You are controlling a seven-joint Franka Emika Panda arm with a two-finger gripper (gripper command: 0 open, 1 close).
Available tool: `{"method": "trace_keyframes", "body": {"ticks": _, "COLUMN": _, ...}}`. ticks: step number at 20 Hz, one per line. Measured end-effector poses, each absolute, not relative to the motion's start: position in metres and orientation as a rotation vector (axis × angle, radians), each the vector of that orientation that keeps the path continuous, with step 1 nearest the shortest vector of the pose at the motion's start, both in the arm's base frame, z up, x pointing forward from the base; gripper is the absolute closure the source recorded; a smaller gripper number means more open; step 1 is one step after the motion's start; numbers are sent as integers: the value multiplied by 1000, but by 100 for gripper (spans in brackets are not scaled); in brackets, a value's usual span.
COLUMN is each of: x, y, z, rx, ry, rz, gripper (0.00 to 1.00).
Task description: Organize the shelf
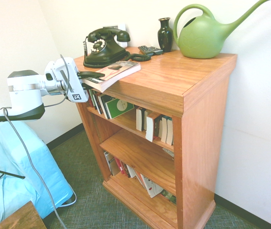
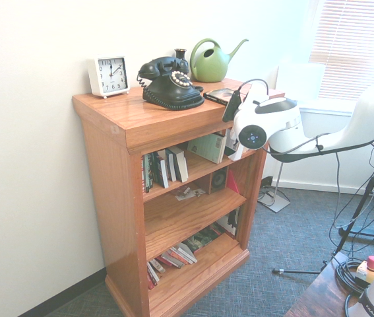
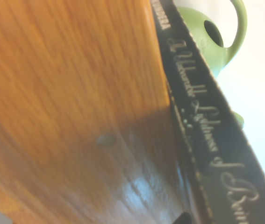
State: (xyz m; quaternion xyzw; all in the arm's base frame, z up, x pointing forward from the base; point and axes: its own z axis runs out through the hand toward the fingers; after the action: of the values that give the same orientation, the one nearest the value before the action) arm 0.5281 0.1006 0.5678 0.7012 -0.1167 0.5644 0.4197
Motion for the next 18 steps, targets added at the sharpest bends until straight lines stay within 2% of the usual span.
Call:
{"method": "trace_keyframes", "body": {"ticks": 10, "x": 517, "y": 102, "z": 585, "rx": 1813, "ry": -361, "rz": 1445, "gripper": 100}}
{"method": "trace_keyframes", "body": {"ticks": 18, "x": 445, "y": 114, "z": 610, "rx": 1990, "ry": -492, "rz": 1540, "gripper": 100}}
